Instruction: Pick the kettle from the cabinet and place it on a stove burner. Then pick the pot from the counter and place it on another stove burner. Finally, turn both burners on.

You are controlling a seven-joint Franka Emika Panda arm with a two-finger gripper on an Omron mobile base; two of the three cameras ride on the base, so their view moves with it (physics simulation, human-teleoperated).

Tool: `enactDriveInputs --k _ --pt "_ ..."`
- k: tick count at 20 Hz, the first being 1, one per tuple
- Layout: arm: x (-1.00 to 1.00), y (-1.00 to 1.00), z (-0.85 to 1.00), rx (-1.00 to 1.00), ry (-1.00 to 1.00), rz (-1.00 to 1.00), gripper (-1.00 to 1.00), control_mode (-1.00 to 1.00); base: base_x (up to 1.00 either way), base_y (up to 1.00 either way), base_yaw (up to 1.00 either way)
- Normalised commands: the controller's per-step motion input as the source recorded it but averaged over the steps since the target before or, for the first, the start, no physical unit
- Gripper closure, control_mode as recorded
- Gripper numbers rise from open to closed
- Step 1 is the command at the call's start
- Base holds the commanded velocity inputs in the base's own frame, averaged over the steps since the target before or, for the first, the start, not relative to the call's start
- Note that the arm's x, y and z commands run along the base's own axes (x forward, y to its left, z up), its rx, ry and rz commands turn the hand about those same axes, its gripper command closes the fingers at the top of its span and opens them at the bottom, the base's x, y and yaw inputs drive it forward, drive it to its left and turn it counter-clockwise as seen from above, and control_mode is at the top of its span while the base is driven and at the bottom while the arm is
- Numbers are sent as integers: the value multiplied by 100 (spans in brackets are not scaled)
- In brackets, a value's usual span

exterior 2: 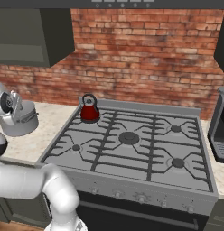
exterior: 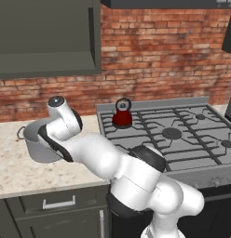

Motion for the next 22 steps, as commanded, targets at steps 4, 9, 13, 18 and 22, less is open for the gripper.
enactDriveInputs --k 4,9,13,18,22 --pt "26 19 -10 0 9 0 -100 -100 0 0 0" --pt "21 40 0 0 6 -2 -100 -100 0 0 0" --pt "11 41 -2 -2 5 -1 -100 -100 0 0 0" --pt "6 36 -7 -3 3 -4 -100 -100 0 0 0" --pt "0 21 -8 -1 3 -7 -100 -100 0 0 0"
